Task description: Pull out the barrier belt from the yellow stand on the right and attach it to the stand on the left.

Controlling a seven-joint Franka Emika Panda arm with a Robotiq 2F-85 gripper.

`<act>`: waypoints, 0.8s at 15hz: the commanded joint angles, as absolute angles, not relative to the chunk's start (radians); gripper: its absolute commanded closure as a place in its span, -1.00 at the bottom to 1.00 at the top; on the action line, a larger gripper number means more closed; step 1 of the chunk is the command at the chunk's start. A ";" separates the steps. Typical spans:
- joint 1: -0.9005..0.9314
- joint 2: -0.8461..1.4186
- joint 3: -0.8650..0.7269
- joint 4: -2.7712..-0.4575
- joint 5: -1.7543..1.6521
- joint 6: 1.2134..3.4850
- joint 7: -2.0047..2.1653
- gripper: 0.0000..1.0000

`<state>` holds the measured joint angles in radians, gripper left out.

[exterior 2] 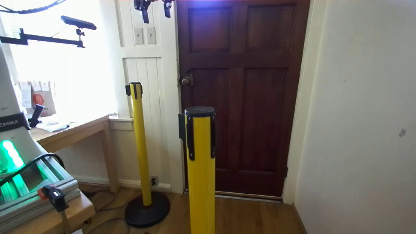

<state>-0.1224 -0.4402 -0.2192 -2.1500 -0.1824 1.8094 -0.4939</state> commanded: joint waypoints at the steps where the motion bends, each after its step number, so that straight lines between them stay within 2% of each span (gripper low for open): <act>1: -0.077 -0.381 -0.260 -2.062 -0.178 1.719 -0.687 -1.00; 4: -0.066 -0.352 -0.266 -2.022 -0.181 1.670 -0.842 -1.00; 5: -0.088 -0.389 -0.248 -2.077 -0.181 1.722 -0.752 -1.00; 12: -0.082 -0.360 -0.243 -2.045 -0.229 1.706 -0.878 -1.00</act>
<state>-0.0809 -0.3662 -0.2523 -2.0526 -0.1823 1.7044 -0.8209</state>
